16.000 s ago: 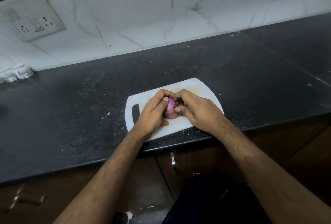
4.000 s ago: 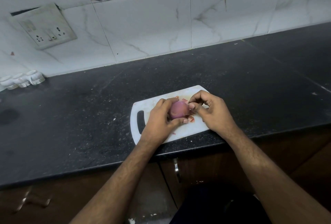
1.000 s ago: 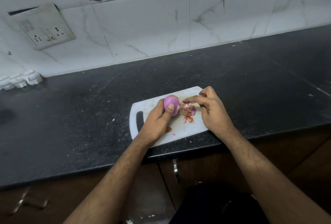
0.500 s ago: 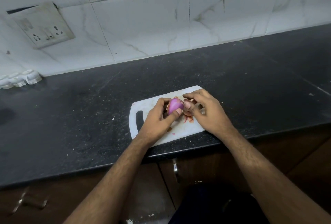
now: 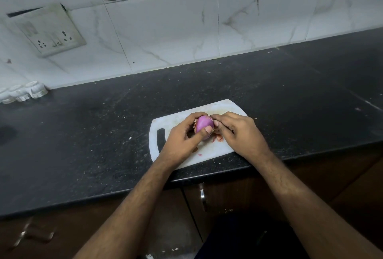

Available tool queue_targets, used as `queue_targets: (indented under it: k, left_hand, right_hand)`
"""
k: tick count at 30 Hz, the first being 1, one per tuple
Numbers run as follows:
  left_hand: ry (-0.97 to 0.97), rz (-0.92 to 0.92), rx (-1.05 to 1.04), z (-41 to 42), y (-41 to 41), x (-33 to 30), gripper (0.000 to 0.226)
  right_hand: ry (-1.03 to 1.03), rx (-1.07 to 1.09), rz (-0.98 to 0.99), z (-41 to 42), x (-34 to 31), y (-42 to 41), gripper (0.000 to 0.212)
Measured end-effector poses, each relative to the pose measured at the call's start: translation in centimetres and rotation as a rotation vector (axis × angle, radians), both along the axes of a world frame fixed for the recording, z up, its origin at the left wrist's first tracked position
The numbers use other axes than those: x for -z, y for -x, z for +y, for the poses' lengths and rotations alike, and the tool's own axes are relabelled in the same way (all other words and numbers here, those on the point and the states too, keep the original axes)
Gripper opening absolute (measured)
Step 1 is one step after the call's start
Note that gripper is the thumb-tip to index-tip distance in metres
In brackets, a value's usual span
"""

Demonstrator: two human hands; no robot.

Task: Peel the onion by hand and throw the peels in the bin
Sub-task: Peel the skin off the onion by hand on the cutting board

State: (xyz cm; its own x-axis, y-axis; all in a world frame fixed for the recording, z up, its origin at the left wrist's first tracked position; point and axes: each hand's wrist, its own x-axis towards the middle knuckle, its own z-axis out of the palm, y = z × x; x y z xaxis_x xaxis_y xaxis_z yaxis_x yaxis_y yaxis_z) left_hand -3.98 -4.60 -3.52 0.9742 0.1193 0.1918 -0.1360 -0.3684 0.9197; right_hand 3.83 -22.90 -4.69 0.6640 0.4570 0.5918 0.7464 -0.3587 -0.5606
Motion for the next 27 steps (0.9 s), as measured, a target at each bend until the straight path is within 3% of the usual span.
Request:
queue_targets:
  k: [6,12,19,24,27]
  left_hand:
    - [-0.105,0.001,0.032,0.3,0.0,0.0,0.041]
    - [-0.157,-0.042,0.061,0.6,-0.3,0.4,0.047]
    - [-0.102,-0.073,0.093,0.8,-0.7,1.0,0.05]
    - [-0.075,-0.034,0.078,1.2,-1.1,1.6,0.078]
    - [-0.066,-0.029,0.086,1.3,-1.2,1.7,0.077]
  right_hand:
    - [0.067,0.034,-0.005,0.0,0.1,0.3,0.028]
    - [0.074,0.063,0.132,0.2,-0.5,0.1,0.024]
    - [0.025,0.078,0.262,0.4,-0.7,-0.1,0.018]
    - [-0.003,0.083,0.34,0.3,-0.8,-0.2,0.012]
    - [0.002,0.085,0.353,0.4,-1.0,-0.1,0.01]
